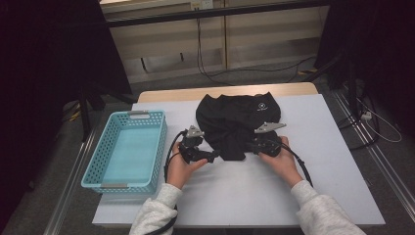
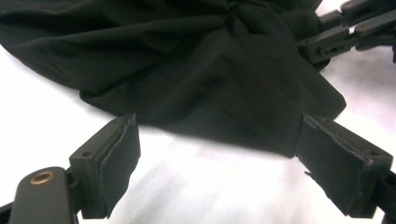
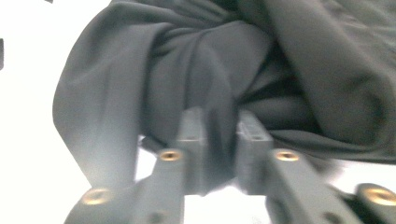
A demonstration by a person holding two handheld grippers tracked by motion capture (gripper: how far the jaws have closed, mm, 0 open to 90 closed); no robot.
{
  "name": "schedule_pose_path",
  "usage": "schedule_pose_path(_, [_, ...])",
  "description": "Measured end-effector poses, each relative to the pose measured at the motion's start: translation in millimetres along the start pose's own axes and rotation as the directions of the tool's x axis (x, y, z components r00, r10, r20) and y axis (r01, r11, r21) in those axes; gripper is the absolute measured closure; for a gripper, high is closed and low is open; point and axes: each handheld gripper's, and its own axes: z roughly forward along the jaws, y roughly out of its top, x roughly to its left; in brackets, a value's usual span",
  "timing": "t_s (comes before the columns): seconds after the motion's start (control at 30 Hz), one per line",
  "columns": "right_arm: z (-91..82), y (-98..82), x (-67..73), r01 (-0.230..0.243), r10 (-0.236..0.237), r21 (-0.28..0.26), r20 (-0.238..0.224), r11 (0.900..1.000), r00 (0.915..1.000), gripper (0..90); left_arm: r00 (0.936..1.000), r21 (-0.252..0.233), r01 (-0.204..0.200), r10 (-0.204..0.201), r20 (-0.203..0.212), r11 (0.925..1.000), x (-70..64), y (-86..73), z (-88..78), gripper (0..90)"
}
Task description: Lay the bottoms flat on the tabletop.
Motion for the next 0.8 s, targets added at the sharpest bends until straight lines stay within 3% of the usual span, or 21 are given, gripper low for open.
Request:
schedule_pose_path(0.07, [-2.2, 1.5, 0.1, 0.007, -0.007, -0.001, -0.003, 1.000, 1.0000, 88.1, 1.0000, -0.011, 0.003, -0.003, 0.001, 0.9999, -0.1, 0.8, 0.5, 13.9])
schedule_pose_path(0.3, [-25.7, 0.6, -0.7, -0.003, 0.001, -0.038, -0.028, 0.999, 0.9996, 88.6, 0.9999, -0.023, -0.010, 0.010, 0.008, 0.9997, -3.8, 5.8, -1.3, 14.0])
schedule_pose_path(0.47, [-45.2, -5.5, -6.7, -0.038, 0.036, -0.052, -0.039, 0.998, 0.9986, 88.6, 0.9994, -0.028, -0.010, 0.011, 0.032, 0.9996, -12.2, 8.9, 3.4, 14.2])
schedule_pose_path(0.67, [-64.6, -16.0, -10.7, -0.058, 0.056, -0.057, -0.037, 0.997, 0.9977, 88.4, 0.9976, -0.016, -0.055, 0.056, 0.041, 0.9983, -19.1, 7.8, 12.6, 16.6])
schedule_pose_path(0.8, [-70.3, -19.0, -12.1, -0.049, 0.048, -0.057, -0.016, 0.997, 0.9987, 88.3, 0.9974, -0.035, -0.064, 0.065, 0.032, 0.9973, -17.6, 8.8, 15.2, 20.0])
